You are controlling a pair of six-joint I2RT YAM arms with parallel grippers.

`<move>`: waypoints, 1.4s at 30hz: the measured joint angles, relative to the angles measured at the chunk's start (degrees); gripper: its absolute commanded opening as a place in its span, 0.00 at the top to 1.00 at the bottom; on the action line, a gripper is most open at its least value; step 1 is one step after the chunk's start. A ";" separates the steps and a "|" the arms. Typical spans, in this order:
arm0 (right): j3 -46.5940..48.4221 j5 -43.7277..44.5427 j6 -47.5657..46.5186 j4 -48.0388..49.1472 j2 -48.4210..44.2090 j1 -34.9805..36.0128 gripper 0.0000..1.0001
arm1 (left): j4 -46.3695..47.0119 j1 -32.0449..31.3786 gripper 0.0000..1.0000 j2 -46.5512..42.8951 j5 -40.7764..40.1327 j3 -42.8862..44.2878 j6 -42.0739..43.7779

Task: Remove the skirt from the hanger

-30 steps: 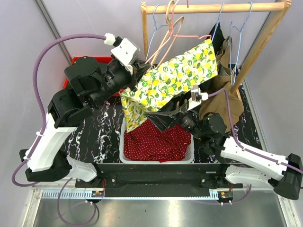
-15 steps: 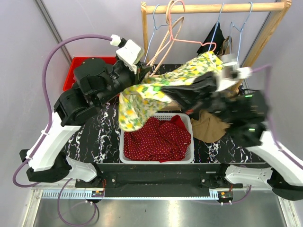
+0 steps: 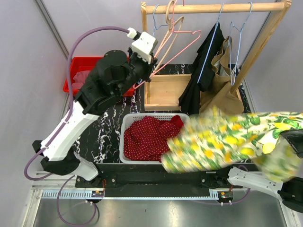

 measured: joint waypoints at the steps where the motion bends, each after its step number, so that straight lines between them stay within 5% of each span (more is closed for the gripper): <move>1: 0.17 -0.20 -0.02 -0.39 -0.20 0.02 1.00 | 0.02 0.02 1.00 0.87 -0.59 0.17 0.04; 16: -5.49 -1.18 0.81 -6.27 7.72 0.02 1.00 | 2.86 0.02 1.00 10.88 -4.37 11.87 0.85; 30: -7.82 -1.01 -1.40 1.16 21.92 0.02 1.00 | 4.50 1.18 1.00 21.62 -8.13 17.90 0.81; 42: -35.08 11.93 -3.21 0.26 11.76 0.11 1.00 | 4.70 1.90 1.00 21.92 -8.33 17.90 -0.04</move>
